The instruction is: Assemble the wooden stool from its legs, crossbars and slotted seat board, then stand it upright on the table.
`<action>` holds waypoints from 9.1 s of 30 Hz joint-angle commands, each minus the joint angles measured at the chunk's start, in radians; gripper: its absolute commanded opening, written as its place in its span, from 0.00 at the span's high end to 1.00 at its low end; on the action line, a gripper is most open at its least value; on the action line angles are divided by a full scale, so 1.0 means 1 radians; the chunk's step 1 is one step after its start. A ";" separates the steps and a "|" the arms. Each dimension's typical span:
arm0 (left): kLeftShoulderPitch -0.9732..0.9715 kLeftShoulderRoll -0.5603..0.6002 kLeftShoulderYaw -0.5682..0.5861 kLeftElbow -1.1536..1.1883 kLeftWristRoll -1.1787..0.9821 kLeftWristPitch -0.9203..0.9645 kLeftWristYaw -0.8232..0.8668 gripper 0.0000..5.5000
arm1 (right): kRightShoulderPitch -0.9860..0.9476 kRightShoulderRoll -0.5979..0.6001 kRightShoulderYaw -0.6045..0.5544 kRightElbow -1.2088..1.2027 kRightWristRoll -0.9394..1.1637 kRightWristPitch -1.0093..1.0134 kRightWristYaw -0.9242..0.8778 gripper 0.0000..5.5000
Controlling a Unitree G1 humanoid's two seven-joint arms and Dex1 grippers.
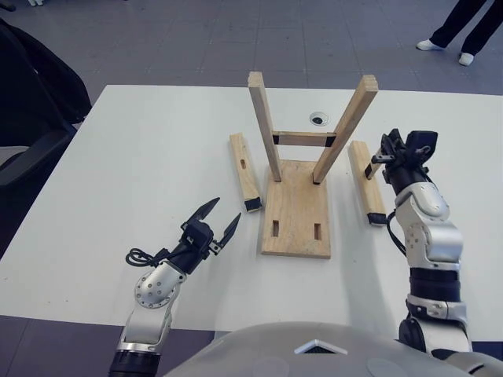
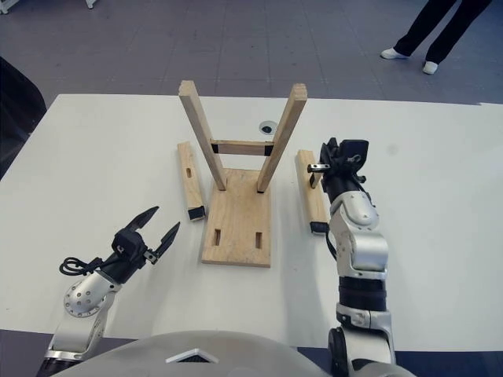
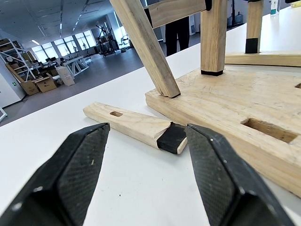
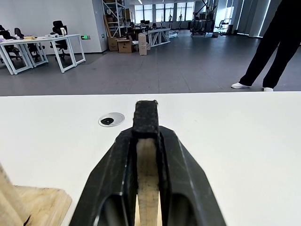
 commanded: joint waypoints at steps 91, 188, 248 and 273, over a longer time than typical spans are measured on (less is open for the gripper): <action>0.005 -0.005 -0.006 0.020 0.020 -0.024 0.026 0.46 | -0.373 -0.086 -0.254 -0.375 0.230 0.478 -0.137 0.36; -0.568 0.279 0.228 -0.371 -1.905 1.072 0.209 0.00 | -0.408 -0.279 0.077 -0.184 1.243 0.634 0.528 0.63; -0.465 0.369 0.012 -0.265 -0.757 0.813 -0.430 0.62 | -0.095 -0.595 0.483 -0.150 0.091 0.098 0.698 0.34; -0.515 0.271 -0.092 -0.185 -0.521 0.696 -0.621 0.62 | -0.176 -0.677 0.725 0.065 -0.695 -0.702 0.788 0.34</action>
